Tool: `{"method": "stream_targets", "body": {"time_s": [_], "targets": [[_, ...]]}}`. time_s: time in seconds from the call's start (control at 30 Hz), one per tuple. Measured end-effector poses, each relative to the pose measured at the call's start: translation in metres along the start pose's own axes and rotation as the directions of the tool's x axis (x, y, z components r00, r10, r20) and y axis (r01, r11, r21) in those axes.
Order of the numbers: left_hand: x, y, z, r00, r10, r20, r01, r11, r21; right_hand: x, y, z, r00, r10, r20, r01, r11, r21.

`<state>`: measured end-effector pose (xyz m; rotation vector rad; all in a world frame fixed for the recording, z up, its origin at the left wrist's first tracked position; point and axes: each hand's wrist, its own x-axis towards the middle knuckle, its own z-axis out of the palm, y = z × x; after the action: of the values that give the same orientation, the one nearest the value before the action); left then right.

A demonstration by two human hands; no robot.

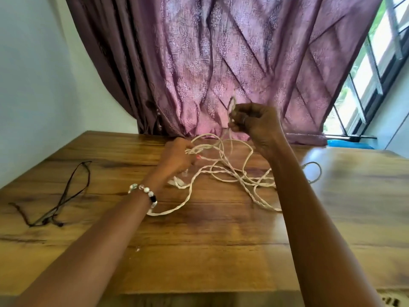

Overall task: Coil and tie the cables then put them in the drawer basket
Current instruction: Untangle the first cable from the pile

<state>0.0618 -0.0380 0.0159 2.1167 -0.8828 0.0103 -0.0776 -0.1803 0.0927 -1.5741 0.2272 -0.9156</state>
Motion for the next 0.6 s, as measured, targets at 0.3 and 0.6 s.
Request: {"method": "stream_targets", "body": {"time_s": [0.3,0.6], "targets": [[0.000,-0.003,-0.003,0.972,-0.088,-0.220,0.094,0.995,0.020,-0.019,0.088,-0.032,0.861,0.494,0.118,0.013,0.210,-0.978],[0.003,0.021,-0.036,0.884,-0.113,-0.453,-0.002,0.969,-0.246,-0.001,0.063,-0.055,0.997,0.070,-0.015,-0.037,0.317,-0.948]]}}
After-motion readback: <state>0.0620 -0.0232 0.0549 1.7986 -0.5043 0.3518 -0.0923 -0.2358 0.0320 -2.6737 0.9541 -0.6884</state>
